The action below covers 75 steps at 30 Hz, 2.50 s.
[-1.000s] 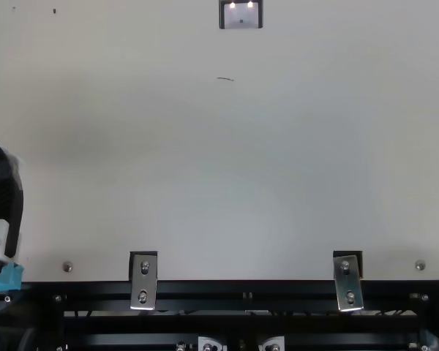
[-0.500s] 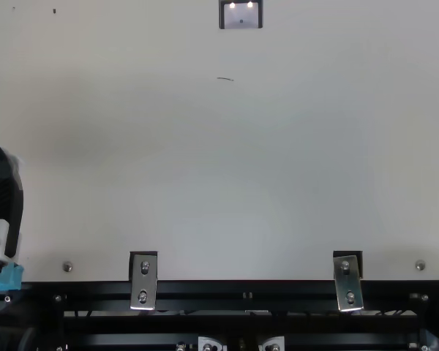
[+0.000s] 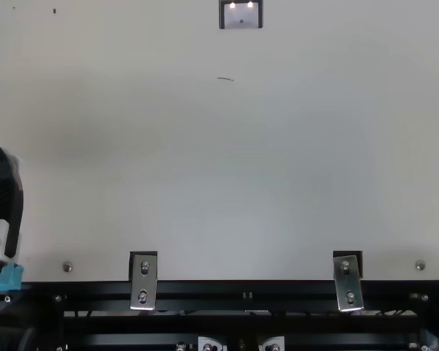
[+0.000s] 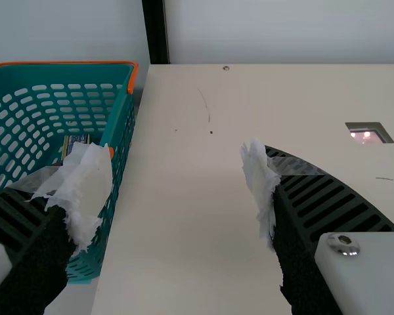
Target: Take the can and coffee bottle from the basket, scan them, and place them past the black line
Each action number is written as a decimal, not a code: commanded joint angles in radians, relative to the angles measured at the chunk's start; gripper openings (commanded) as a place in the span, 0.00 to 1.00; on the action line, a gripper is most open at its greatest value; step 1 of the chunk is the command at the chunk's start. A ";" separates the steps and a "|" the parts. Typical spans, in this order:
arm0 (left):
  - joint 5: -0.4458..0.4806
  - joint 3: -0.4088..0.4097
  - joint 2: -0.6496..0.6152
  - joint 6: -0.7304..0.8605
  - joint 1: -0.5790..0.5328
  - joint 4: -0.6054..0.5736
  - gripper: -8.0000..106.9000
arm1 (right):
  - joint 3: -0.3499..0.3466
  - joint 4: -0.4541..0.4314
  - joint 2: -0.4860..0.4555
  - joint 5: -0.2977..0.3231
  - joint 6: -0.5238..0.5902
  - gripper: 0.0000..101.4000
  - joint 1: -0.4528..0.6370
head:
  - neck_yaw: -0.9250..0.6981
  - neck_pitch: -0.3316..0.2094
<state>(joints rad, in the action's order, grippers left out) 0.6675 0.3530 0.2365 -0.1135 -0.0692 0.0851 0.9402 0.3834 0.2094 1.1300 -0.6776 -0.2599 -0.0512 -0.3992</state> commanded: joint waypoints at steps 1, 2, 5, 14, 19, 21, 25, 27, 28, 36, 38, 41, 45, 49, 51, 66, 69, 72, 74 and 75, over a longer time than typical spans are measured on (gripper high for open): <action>0.000 0.000 0.000 0.000 0.000 0.000 0.85 | 0.000 0.000 0.000 0.000 0.000 1.00 0.000 | -0.061 -0.028; 0.000 0.000 0.000 0.000 0.000 0.000 0.85 | 0.000 0.000 0.000 0.000 0.000 1.00 0.000 | -0.090 -0.030; 0.000 0.000 0.000 0.000 0.000 0.000 0.85 | 0.000 0.000 0.000 0.000 0.000 1.00 0.000 | -0.171 -0.033; 0.000 0.000 0.000 0.000 0.000 0.000 0.85 | 0.000 0.000 0.000 0.000 0.000 1.00 0.000 | -0.281 -0.036; 0.000 0.000 0.000 0.000 0.000 0.000 0.85 | 0.000 0.000 0.000 0.000 0.000 1.00 0.000 | -0.281 -0.036; 0.000 0.000 0.000 0.000 0.000 0.000 0.85 | 0.000 0.000 0.000 0.000 0.000 1.00 0.000 | -0.281 -0.036; 0.000 0.000 0.000 0.000 0.000 0.000 0.85 | 0.000 0.000 0.000 0.000 0.000 1.00 0.000 | -0.281 -0.036; 0.000 0.000 0.000 0.000 0.000 0.000 0.85 | 0.000 0.000 0.000 0.000 0.000 1.00 0.000 | -0.281 -0.036; 0.000 0.000 0.000 0.000 0.000 0.000 0.85 | 0.000 0.000 0.000 0.000 0.000 1.00 0.000 | -0.281 -0.036; 0.000 0.000 0.000 0.000 0.000 0.000 0.85 | 0.000 0.000 0.000 0.000 0.000 1.00 0.000 | -0.281 -0.036; 0.000 0.000 0.000 0.000 0.000 0.000 0.85 | 0.000 0.000 0.000 0.000 0.000 1.00 0.000 | -0.281 -0.036; 0.000 0.000 0.000 0.000 0.000 0.000 0.85 | 0.000 0.000 0.000 0.000 0.000 1.00 0.000 | -0.296 -0.026; 0.000 0.000 0.000 0.000 0.000 0.000 0.85 | 0.000 0.000 0.000 0.000 0.000 1.00 0.000 | -0.399 0.017; 0.000 0.000 0.000 0.000 0.000 0.000 0.85 | 0.000 0.000 0.000 0.000 0.000 1.00 0.000 | -0.575 0.032; 0.000 0.000 0.000 0.000 0.000 0.000 0.85 | 0.000 0.000 0.000 0.000 0.000 1.00 0.000 | -0.655 0.035; -0.016 0.013 0.023 -0.011 0.022 0.007 0.85 | 0.000 0.000 0.000 0.000 0.000 1.00 0.000 | -0.686 0.036; -0.044 0.059 0.089 -0.040 0.061 0.034 0.85 | 0.000 0.000 0.000 0.000 0.000 1.00 0.000 | -0.686 0.036; -0.071 0.128 0.184 -0.080 0.115 0.079 0.85 | 0.000 0.000 0.000 0.000 0.000 1.00 0.000 | -0.686 0.036; -0.089 0.181 0.264 -0.108 0.155 0.113 0.85 | 0.000 0.000 0.000 0.000 0.000 1.00 0.000 | -0.686 0.036; -0.096 0.209 0.307 -0.122 0.174 0.129 0.85 | 0.000 0.000 0.000 0.000 0.000 1.00 0.000 | -0.686 0.036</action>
<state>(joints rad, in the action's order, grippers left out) 0.5808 0.4997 0.4346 -0.2105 0.0677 0.1829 0.9402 0.3834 0.2094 1.1300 -0.6776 -0.2599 -0.7268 -0.3583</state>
